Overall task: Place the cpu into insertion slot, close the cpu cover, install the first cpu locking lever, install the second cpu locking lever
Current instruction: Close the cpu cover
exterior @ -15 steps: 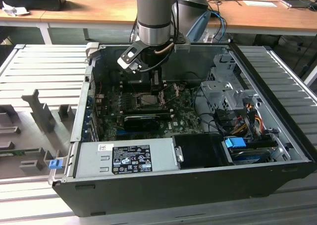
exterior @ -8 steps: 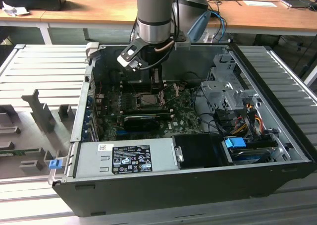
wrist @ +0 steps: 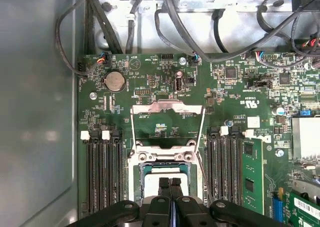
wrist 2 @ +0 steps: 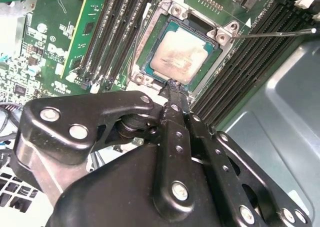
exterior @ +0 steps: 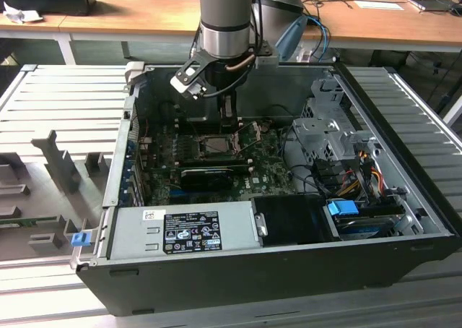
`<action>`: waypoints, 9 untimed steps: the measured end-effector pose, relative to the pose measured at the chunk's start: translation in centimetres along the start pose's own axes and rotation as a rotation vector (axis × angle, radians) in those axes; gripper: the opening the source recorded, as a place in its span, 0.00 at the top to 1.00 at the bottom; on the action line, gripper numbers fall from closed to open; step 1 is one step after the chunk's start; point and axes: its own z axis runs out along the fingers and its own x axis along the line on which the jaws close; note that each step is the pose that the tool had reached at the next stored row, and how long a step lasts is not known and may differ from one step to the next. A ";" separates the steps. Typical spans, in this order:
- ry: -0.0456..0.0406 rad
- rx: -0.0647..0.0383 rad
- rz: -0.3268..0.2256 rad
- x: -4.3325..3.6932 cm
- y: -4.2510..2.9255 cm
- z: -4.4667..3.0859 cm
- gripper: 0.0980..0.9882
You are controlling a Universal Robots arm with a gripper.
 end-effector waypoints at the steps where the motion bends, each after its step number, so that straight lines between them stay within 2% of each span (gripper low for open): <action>1: 0.0000 0.000 0.000 0.00 0.01 -0.18 0.99; 9: 0.0000 0.000 0.000 -0.01 0.10 -1.59 0.99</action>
